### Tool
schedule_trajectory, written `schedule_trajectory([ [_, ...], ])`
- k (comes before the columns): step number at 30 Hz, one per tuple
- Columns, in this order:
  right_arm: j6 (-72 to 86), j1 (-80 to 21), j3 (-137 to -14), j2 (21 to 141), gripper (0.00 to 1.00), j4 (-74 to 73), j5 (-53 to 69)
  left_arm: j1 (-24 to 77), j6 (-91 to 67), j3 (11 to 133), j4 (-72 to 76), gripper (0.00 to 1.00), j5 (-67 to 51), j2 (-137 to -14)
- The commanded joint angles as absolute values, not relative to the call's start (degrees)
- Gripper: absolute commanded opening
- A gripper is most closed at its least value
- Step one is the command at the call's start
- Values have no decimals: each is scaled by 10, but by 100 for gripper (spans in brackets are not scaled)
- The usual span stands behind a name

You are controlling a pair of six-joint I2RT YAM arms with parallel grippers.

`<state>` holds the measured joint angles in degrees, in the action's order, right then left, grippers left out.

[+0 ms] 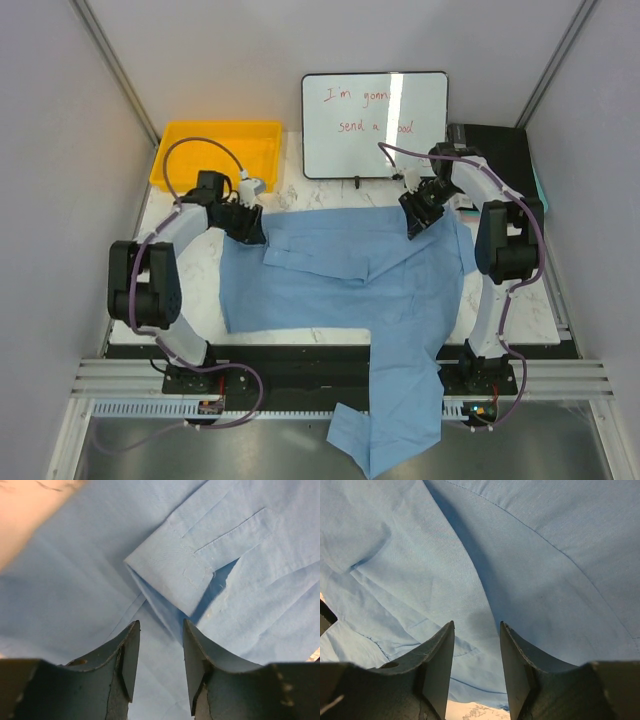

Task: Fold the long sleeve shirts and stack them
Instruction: Fold the shirt

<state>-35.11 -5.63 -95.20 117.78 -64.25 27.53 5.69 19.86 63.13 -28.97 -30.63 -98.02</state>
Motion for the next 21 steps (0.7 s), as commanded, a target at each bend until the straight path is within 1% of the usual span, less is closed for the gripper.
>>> schedule_trajectory([
  [1, -331, -56, -956, 1143, 49, -642, 298, 37, 298, 621, -257, 48, -429, -875],
  [2, -329, -56, -955, 1140, 48, -642, 298, 52, 317, 614, -256, 47, -458, -851],
  [3, -329, -55, -953, 1140, 47, -642, 297, 101, 337, 608, -254, 47, -459, -842],
  [5, -329, -56, -943, 1144, 45, -642, 292, 156, 402, 588, -249, 45, -462, -823],
  [6, -330, -56, -940, 1146, 42, -640, 290, 210, 424, 578, -237, 43, -468, -817],
  [7, -324, -56, -937, 1150, 41, -636, 288, 238, 461, 566, -201, 42, -461, -813],
  [10, -316, -56, -937, 1165, 36, -627, 280, 337, 560, 536, -138, 41, -444, -820],
  [12, -315, -56, -936, 1172, 34, -622, 269, 391, 632, 541, -127, 35, -439, -847],
  [14, -310, -55, -933, 1180, 34, -614, 262, 421, 665, 542, -94, 32, -423, -867],
  [16, -308, -56, -933, 1192, 32, -612, 252, 465, 714, 546, -70, 32, -404, -899],
  [21, -307, -55, -926, 1206, 32, -600, 218, 487, 769, 548, -20, 31, -371, -956],
])
